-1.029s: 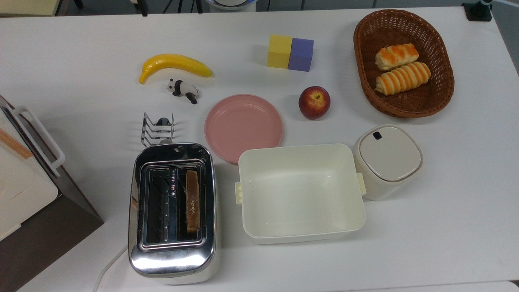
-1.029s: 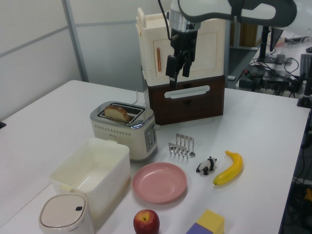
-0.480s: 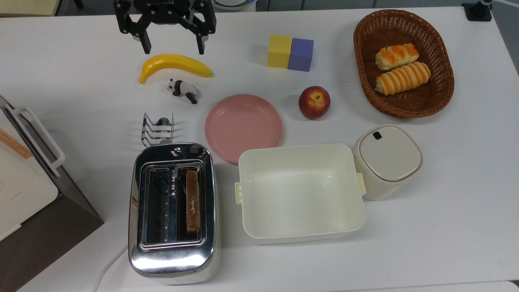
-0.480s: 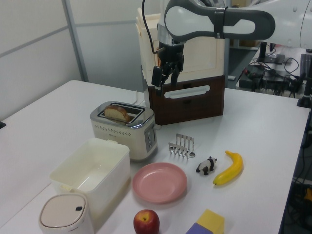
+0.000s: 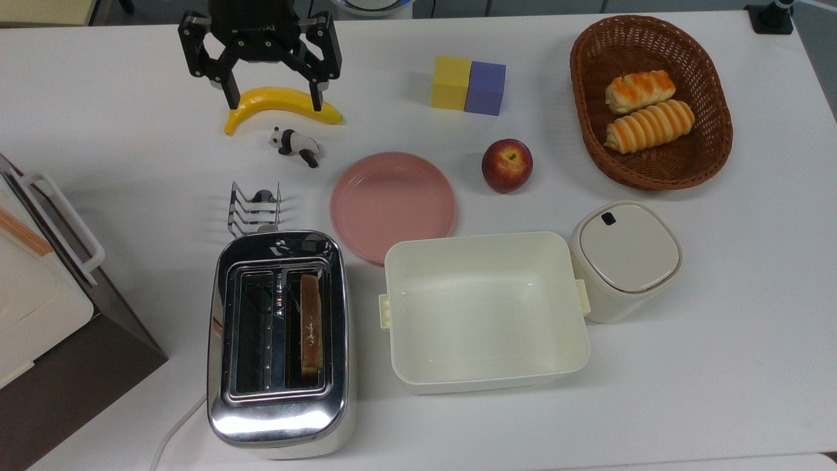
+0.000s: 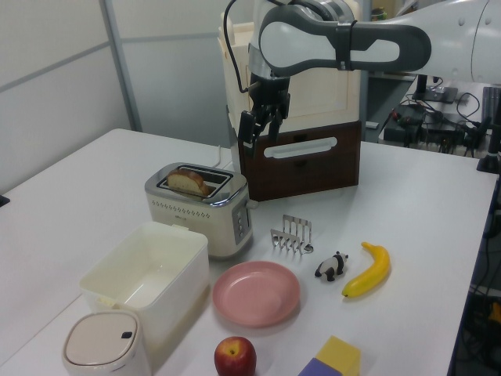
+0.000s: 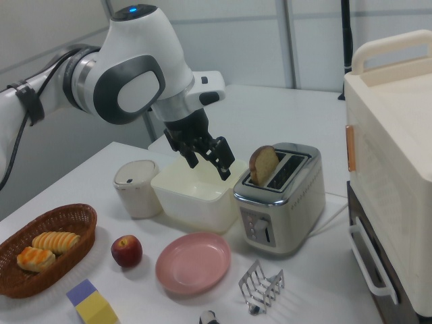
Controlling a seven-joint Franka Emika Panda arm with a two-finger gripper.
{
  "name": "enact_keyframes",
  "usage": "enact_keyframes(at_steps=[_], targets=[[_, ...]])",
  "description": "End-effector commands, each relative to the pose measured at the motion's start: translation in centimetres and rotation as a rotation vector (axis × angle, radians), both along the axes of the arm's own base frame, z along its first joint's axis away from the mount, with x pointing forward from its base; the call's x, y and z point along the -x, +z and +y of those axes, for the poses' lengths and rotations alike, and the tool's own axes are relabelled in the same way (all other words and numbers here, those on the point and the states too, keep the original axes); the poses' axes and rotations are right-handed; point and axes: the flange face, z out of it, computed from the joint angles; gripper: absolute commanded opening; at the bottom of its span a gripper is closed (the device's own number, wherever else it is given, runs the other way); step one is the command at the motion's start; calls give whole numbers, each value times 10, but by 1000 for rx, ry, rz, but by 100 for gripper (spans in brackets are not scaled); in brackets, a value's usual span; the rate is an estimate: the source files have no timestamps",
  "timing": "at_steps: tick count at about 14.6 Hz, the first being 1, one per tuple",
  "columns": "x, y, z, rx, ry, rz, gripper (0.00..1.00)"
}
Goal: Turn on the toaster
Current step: 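Move the gripper over to the toaster's lever side and lower it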
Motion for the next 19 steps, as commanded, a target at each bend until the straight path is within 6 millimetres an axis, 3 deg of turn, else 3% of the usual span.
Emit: enact_keyframes(at_steps=[1, 2, 4, 8, 16, 19], targets=[[0, 5, -8, -5, -24, -21, 41], [0, 6, -11, -5, -31, -24, 17], [-1, 4, -12, -4, -31, -23, 6], [-16, -10, -13, 1, -41, -58, 0], [-37, -43, -15, 27, -35, -68, 0], [-45, -68, -17, 61, -26, -27, 0]])
